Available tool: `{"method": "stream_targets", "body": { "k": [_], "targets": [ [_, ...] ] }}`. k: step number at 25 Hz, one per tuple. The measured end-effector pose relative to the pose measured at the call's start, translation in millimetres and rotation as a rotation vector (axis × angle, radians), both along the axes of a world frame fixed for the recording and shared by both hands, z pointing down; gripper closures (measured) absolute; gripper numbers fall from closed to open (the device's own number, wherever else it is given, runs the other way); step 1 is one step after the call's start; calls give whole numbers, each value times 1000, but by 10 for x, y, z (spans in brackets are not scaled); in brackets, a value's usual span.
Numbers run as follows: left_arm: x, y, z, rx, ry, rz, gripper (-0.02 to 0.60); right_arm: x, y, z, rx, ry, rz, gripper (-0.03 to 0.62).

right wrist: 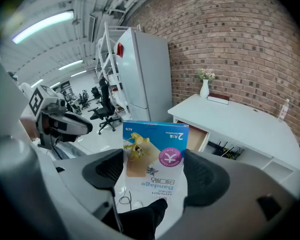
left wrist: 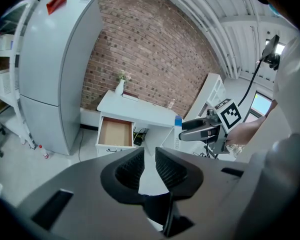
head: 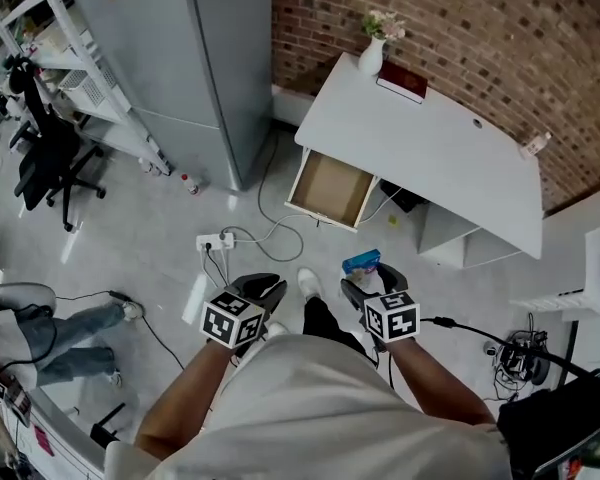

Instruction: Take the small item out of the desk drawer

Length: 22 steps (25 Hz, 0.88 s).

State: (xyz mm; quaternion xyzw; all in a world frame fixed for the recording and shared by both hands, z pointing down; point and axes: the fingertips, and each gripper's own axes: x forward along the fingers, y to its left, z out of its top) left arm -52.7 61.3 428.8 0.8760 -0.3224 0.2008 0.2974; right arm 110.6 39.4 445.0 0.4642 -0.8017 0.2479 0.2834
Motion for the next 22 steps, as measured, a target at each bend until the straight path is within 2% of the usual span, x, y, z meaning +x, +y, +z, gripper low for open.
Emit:
{"method": "stream_targets", "body": {
  "k": [22],
  "targets": [
    [-231,135,130,-10,-13,-30,499,-193,87,36,8,-9,-16,230]
  ]
}}
